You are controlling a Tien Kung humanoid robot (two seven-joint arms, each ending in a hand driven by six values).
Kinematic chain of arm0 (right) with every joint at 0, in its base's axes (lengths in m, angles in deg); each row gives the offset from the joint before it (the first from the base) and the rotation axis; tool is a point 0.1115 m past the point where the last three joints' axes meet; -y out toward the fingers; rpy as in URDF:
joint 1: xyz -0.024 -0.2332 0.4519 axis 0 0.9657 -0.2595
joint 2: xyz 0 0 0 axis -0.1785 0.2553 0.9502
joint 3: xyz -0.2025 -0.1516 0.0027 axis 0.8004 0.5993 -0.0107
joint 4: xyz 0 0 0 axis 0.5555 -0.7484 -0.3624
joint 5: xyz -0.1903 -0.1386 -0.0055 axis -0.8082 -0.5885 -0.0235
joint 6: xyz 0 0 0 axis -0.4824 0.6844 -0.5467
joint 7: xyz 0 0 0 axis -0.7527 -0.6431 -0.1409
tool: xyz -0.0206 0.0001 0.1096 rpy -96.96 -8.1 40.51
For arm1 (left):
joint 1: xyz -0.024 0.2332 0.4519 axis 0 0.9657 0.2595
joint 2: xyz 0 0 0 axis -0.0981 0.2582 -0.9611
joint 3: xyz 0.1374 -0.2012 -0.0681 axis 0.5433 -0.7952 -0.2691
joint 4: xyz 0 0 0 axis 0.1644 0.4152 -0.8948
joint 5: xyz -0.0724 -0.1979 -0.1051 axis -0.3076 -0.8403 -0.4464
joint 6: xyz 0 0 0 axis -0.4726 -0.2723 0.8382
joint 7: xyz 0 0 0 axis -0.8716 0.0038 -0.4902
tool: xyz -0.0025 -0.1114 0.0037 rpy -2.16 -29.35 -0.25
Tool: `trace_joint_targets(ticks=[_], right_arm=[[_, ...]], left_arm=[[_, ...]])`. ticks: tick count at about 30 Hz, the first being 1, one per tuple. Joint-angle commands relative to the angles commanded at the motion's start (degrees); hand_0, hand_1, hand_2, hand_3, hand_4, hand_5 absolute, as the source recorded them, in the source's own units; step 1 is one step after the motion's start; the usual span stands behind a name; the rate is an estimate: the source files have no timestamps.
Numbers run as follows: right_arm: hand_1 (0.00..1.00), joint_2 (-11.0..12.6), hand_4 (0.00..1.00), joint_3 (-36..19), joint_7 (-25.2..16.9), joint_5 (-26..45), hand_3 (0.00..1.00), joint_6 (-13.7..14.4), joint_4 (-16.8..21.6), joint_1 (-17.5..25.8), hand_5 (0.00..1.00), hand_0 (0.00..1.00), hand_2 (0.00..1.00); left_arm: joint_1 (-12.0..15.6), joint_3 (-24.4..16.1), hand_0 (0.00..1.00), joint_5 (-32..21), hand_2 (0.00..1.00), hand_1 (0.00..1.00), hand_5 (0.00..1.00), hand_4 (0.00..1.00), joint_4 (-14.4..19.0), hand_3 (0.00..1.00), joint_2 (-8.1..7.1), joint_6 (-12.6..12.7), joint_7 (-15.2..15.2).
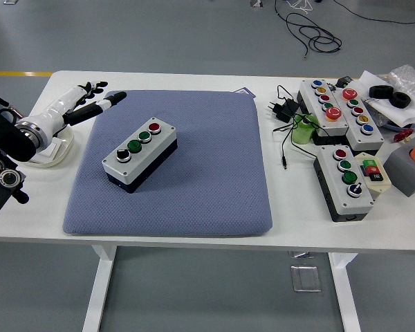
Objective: Pick up the button,place it on the desk,press the button,press the button
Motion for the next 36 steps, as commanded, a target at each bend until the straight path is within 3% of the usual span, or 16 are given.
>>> trace_joint_targets(ticks=[10, 25, 36], right_arm=[[0.485, 0.0, 0.300, 0.1, 0.0, 0.0, 0.563, 0.0, 0.0, -0.1, 0.226, 0.653, 0.619], [0.484, 0.1, 0.301, 0.5, -0.1, 0.3, 0.563, 0.0, 0.0, -0.2, 0.225, 0.652, 0.618], [0.482, 0.1, 0.301, 0.9, -0.1, 0.7, 0.563, 0.0, 0.0, -0.4, 0.226, 0.651, 0.618]], left_arm=[[-1.3, 3.8, 0.998, 20.9, 0.998, 0.998, 0.998, 0.998, -2.7, 0.998, 1.84, -2.0, -1.7], [-2.2, 7.8, 0.984, 18.2, 0.998, 0.998, 0.998, 0.998, -3.7, 0.998, 6.36, -1.3, -4.0], [-2.7, 11.2, 0.985, 19.7, 0.998, 0.998, 0.998, 0.998, -7.4, 0.998, 8.70, -0.3, -4.8]])
